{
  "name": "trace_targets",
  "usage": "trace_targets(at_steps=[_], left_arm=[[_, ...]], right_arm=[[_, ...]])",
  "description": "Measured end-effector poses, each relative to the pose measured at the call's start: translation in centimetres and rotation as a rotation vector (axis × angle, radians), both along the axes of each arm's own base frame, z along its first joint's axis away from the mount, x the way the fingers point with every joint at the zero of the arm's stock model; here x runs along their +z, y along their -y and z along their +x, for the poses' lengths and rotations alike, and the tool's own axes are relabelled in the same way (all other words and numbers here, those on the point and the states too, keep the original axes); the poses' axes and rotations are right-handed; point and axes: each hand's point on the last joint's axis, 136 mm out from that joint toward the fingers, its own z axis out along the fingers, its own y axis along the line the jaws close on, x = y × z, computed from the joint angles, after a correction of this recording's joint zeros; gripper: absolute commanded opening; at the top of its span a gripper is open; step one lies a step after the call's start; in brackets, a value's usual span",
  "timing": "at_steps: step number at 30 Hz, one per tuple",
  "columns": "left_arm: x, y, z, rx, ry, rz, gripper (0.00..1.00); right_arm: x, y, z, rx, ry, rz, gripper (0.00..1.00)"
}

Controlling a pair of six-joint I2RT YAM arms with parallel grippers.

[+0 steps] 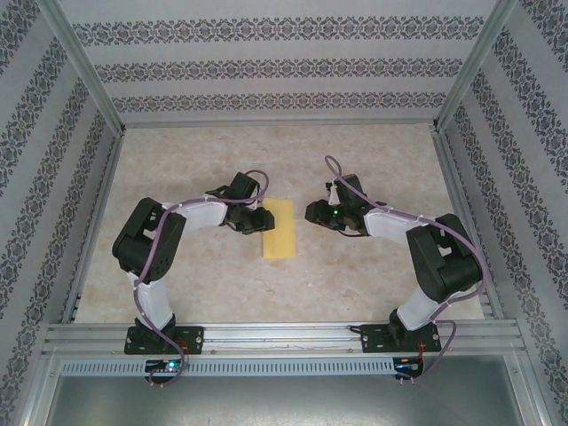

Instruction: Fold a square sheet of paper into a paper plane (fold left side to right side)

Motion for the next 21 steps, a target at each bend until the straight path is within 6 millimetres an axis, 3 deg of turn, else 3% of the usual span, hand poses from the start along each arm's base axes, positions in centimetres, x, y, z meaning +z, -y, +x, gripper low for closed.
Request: trace_targets(at_steps=[21], left_arm=[[-0.33,0.5,-0.02,-0.032,-0.068,0.1,0.47]], right_arm=[[-0.43,0.86,-0.57,-0.004,-0.006,-0.024,0.43]])
